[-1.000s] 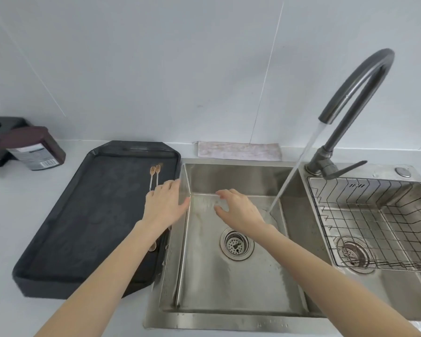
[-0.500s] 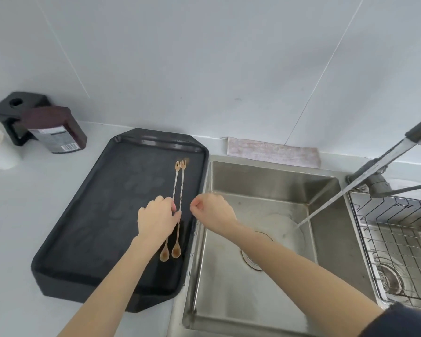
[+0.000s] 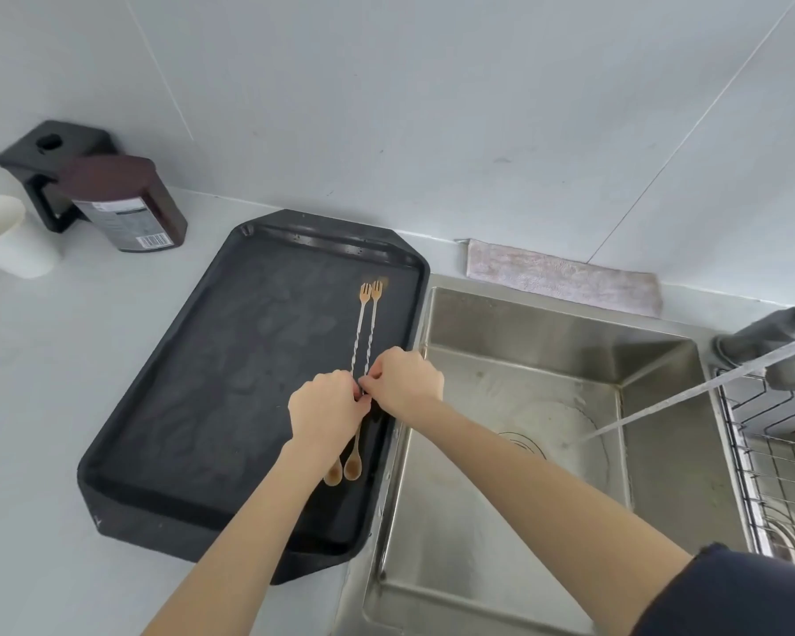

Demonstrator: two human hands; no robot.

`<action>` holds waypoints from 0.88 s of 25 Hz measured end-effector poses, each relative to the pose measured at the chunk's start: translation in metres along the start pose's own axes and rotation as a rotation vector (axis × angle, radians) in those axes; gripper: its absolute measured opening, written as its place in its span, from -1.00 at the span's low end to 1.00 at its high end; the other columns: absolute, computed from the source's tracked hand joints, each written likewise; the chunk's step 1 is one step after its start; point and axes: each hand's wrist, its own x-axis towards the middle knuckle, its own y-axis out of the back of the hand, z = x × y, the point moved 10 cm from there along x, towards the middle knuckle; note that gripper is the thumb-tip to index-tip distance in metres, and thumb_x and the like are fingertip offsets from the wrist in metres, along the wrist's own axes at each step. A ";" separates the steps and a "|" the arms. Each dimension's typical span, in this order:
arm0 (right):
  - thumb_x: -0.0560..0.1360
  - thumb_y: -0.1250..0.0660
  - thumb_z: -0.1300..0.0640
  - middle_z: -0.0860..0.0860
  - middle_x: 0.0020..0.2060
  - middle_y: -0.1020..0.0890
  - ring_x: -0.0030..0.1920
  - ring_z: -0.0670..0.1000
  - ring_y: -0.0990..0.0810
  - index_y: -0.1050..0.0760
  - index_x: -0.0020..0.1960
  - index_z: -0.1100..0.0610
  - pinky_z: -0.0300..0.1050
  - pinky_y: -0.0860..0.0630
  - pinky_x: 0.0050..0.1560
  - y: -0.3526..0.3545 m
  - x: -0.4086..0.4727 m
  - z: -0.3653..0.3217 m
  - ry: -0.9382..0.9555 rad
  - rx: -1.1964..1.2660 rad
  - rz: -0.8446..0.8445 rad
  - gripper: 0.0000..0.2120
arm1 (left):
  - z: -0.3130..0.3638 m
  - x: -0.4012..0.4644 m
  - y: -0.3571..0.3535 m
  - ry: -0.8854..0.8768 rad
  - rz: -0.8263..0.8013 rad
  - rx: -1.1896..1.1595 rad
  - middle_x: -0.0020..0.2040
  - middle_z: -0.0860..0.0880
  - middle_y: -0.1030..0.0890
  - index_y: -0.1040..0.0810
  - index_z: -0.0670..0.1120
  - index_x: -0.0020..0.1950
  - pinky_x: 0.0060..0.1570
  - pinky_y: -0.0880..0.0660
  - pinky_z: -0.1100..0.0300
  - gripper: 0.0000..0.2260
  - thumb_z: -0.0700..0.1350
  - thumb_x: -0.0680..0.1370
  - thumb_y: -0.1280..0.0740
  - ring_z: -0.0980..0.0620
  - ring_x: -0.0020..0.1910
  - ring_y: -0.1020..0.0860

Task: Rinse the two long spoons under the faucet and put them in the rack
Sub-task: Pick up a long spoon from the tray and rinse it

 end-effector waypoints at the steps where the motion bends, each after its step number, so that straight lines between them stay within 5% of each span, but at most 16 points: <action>1: 0.45 -0.26 0.09 0.04 -0.25 -0.53 -0.23 0.13 -0.48 -0.61 -0.09 0.15 -0.14 -0.38 -0.25 0.000 0.000 0.000 -0.002 0.004 0.004 -0.81 | 0.000 0.000 0.000 0.003 0.003 -0.001 -0.31 -0.01 -0.48 -0.55 -0.10 -0.17 -0.35 -0.32 0.19 -0.77 0.00 0.52 -0.20 -0.06 -0.29 -0.45; 4: 0.45 -0.26 0.10 0.04 -0.23 -0.54 -0.21 0.12 -0.49 -0.61 -0.06 0.14 -0.14 -0.39 -0.23 -0.001 -0.002 0.004 -0.034 0.042 -0.003 -0.80 | 0.000 -0.003 0.002 0.014 0.008 -0.043 -0.37 0.00 -0.46 -0.57 -0.12 -0.14 -0.38 -0.31 0.20 -0.78 -0.02 0.51 -0.22 -0.08 -0.27 -0.48; 6: 0.46 -0.25 0.14 0.08 -0.22 -0.61 -0.18 0.12 -0.59 -0.62 -0.07 0.18 -0.12 -0.50 -0.22 -0.001 -0.001 0.006 -0.042 0.132 -0.017 -0.80 | 0.002 -0.004 0.005 0.011 0.006 -0.104 -0.23 -0.06 -0.61 -0.59 -0.13 -0.09 -0.27 -0.40 0.16 -0.79 -0.03 0.51 -0.24 -0.11 -0.18 -0.56; 9: 0.48 -0.24 0.26 0.19 -0.07 -0.69 -0.12 0.11 -0.66 -0.58 0.05 0.28 -0.05 -0.65 -0.14 -0.001 -0.004 0.016 -0.086 0.540 -0.030 -0.79 | 0.005 -0.009 0.014 0.007 0.032 -0.186 -0.09 -0.08 -0.67 -0.60 -0.11 -0.03 -0.20 -0.43 0.15 -0.80 -0.03 0.51 -0.26 -0.09 -0.08 -0.60; 11: 0.49 -0.26 0.29 0.19 0.02 -0.67 -0.15 0.02 -0.59 -0.52 0.18 0.25 -0.26 -0.55 -0.24 0.000 -0.012 0.023 -0.130 0.773 -0.041 -0.73 | 0.008 -0.014 0.021 -0.002 0.063 -0.219 -0.07 -0.06 -0.68 -0.60 -0.09 -0.03 -0.20 -0.43 0.15 -0.81 -0.05 0.51 -0.25 -0.08 -0.07 -0.60; 16: 0.51 -0.24 0.27 -0.01 -0.28 -0.58 -0.32 -0.10 -0.54 -0.52 0.09 0.18 -0.35 -0.46 -0.29 0.019 -0.029 0.039 -0.096 1.024 -0.001 -0.82 | 0.029 -0.026 0.031 -0.055 0.067 -0.287 -0.06 -0.02 -0.68 -0.59 -0.07 -0.02 -0.19 -0.40 0.17 -0.84 -0.07 0.50 -0.25 -0.07 -0.04 -0.59; 22: 0.50 -0.27 0.23 -0.03 -0.29 -0.59 -0.29 -0.13 -0.55 -0.52 -0.01 0.14 -0.33 -0.49 -0.25 0.057 -0.058 0.098 -0.101 1.146 0.158 -0.90 | 0.090 -0.057 0.024 -0.183 -0.011 -0.416 -0.12 0.03 -0.60 -0.57 -0.09 -0.01 -0.04 -0.47 0.13 -0.85 -0.10 0.49 -0.27 0.00 -0.08 -0.54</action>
